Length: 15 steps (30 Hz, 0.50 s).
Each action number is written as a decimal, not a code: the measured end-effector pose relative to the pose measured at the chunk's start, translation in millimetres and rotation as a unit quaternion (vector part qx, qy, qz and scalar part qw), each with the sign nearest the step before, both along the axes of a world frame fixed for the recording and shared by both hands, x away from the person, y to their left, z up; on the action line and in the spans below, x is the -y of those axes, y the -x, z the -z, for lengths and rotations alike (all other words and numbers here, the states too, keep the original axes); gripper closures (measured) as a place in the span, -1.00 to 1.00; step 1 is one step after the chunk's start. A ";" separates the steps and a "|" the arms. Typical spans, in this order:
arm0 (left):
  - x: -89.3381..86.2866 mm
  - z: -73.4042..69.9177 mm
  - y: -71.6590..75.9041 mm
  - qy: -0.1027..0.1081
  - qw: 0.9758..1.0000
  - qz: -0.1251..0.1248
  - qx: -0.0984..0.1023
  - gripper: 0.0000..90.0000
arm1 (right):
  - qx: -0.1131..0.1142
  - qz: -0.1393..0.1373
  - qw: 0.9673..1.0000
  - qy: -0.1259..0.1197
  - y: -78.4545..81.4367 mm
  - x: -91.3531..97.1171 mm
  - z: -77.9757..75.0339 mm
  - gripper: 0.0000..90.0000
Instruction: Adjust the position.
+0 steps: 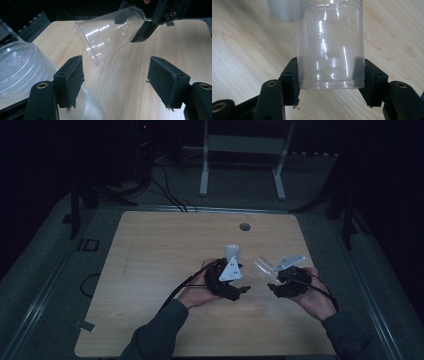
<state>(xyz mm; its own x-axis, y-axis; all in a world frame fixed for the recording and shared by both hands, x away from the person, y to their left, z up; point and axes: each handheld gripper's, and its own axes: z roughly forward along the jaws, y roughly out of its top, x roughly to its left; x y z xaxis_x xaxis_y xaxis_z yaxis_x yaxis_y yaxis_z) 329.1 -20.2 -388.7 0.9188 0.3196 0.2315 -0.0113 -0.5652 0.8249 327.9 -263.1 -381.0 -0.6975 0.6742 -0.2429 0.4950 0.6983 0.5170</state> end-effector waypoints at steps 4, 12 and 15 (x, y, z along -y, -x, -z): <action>-0.2 0.0 -0.5 0.001 1.000 -0.005 -0.001 -0.36 | 0.011 0.011 1.000 -0.014 0.3 0.4 1.1 -0.06; 0.7 0.2 -0.8 0.004 1.000 -0.009 -0.002 -0.35 | 0.029 0.031 0.998 -0.048 -0.6 1.5 1.4 -0.07; 1.1 0.0 -0.9 0.004 1.000 -0.010 -0.003 -0.35 | 0.033 0.036 0.997 -0.057 -0.9 1.1 1.1 -0.07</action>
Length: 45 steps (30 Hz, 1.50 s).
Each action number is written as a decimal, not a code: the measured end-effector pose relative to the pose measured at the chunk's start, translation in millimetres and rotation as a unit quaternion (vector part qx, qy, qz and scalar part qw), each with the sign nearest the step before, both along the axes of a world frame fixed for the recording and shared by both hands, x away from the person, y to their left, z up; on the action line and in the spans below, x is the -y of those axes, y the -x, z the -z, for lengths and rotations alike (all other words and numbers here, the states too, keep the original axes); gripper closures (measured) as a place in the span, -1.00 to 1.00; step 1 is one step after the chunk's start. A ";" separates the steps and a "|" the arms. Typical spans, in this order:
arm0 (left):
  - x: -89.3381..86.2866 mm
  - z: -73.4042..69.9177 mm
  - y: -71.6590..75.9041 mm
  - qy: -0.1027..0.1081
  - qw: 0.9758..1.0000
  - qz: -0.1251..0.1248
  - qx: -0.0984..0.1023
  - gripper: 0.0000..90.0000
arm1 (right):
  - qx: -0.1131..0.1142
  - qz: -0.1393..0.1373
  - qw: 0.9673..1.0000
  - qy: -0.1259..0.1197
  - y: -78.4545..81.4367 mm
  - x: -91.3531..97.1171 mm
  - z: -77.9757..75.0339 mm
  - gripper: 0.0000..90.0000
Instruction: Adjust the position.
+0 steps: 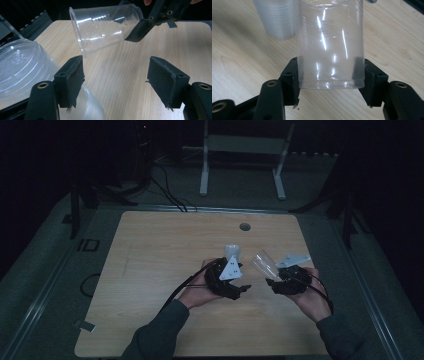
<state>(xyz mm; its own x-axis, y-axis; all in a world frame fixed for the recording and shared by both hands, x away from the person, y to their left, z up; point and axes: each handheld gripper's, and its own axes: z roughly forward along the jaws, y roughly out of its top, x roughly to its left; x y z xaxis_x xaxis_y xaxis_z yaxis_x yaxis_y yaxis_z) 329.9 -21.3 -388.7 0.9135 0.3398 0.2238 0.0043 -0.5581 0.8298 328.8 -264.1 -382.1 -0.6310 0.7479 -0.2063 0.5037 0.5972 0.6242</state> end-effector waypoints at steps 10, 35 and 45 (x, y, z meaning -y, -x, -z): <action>-1.3 -2.5 -1.2 0.011 1.000 -0.010 -0.004 -0.33 | 0.037 0.025 0.997 -0.058 1.9 1.5 -3.6 -0.06; 2.7 -7.9 -2.3 0.034 0.999 -0.025 -0.016 -0.31 | 0.142 0.065 0.972 -0.174 24.1 -2.7 3.4 -0.07; 0.9 -11.9 -6.1 0.069 0.996 -0.041 -0.033 -0.32 | 0.169 0.070 0.960 -0.212 29.5 -1.1 2.9 -0.07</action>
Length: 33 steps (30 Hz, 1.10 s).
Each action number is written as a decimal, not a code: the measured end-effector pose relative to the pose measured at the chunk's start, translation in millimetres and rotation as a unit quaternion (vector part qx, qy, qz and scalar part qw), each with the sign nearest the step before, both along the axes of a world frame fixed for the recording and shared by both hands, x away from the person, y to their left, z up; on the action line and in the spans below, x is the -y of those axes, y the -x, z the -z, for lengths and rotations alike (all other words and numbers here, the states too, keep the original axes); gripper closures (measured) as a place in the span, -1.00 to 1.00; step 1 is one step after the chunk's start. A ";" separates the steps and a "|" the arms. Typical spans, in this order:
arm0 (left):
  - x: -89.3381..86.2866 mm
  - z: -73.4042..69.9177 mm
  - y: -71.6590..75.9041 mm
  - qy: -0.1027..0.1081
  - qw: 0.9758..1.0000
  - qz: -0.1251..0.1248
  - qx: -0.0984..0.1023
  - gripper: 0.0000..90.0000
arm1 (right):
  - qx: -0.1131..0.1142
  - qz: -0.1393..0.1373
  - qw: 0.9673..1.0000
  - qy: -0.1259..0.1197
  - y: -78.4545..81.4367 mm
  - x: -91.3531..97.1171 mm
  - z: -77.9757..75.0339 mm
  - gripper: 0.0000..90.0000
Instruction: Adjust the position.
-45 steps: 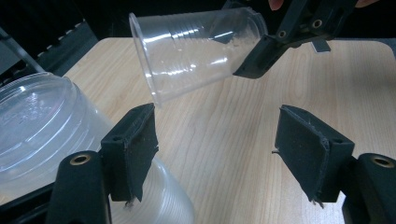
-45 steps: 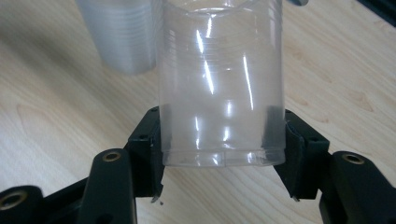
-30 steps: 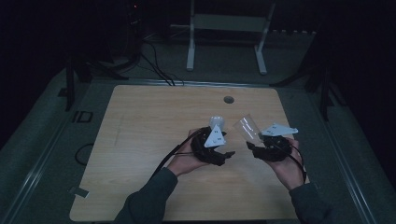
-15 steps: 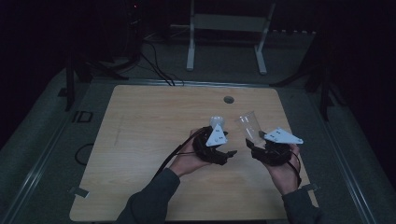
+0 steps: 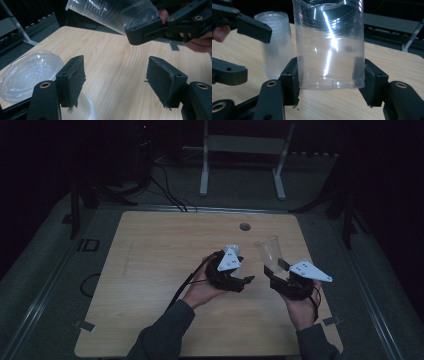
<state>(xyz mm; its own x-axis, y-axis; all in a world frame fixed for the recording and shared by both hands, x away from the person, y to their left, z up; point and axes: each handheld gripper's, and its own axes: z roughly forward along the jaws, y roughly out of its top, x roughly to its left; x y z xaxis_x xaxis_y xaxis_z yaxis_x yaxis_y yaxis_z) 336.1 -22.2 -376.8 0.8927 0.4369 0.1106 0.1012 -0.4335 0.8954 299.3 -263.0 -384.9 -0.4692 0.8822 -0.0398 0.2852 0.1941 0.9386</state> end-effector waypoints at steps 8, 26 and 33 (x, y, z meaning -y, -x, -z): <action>1.3 -5.1 -2.2 0.019 1.000 -0.008 -0.012 -0.32 | 0.005 0.000 1.000 -0.016 3.1 1.9 1.0 -0.07; 6.0 -13.9 -10.1 0.065 0.996 -0.013 -0.059 -0.39 | 0.033 0.003 0.999 -0.028 12.3 2.8 4.0 -0.07; 10.4 -16.3 -11.6 0.077 0.994 -0.012 -0.070 -0.47 | 0.039 0.009 0.998 -0.048 16.8 5.1 8.3 -0.07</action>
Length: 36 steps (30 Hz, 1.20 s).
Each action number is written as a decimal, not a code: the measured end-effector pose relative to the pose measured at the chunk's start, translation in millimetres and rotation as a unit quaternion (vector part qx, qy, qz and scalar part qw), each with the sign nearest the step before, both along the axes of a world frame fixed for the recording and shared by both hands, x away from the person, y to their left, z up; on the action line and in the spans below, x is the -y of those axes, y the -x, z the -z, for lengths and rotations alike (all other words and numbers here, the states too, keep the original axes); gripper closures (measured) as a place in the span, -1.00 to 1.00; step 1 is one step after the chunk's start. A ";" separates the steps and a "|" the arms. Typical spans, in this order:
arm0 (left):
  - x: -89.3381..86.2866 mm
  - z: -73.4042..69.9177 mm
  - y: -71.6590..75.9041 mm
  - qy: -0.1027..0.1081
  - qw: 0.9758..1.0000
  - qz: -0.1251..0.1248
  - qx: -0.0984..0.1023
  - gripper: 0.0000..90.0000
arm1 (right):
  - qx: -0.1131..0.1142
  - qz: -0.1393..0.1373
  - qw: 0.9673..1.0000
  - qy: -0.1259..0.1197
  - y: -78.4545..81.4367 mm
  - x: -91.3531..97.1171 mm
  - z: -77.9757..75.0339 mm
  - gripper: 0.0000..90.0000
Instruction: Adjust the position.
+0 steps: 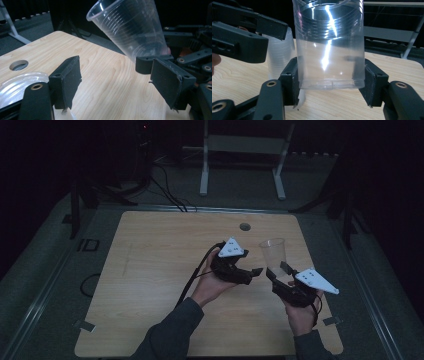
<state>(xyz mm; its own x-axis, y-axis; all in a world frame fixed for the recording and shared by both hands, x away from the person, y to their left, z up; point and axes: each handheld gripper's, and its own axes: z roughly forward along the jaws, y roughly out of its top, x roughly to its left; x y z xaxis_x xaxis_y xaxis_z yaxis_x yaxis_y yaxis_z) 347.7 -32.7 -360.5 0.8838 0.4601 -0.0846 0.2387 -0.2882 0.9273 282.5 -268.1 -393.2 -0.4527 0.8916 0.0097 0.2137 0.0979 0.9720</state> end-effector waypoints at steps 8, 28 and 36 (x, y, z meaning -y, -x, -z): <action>3.5 -3.4 -2.5 0.012 1.000 0.002 -0.013 -0.52 | -0.001 -0.003 1.000 -0.007 0.4 -2.0 5.0 -0.07; 15.8 -11.7 -3.1 0.040 0.999 0.017 -0.030 -0.55 | 0.030 -0.001 1.000 0.001 7.7 -10.4 4.8 -0.07; 18.7 -12.1 -8.3 0.068 0.996 0.020 -0.053 -0.57 | 0.036 -0.004 0.999 -0.002 8.4 -11.0 5.0 -0.07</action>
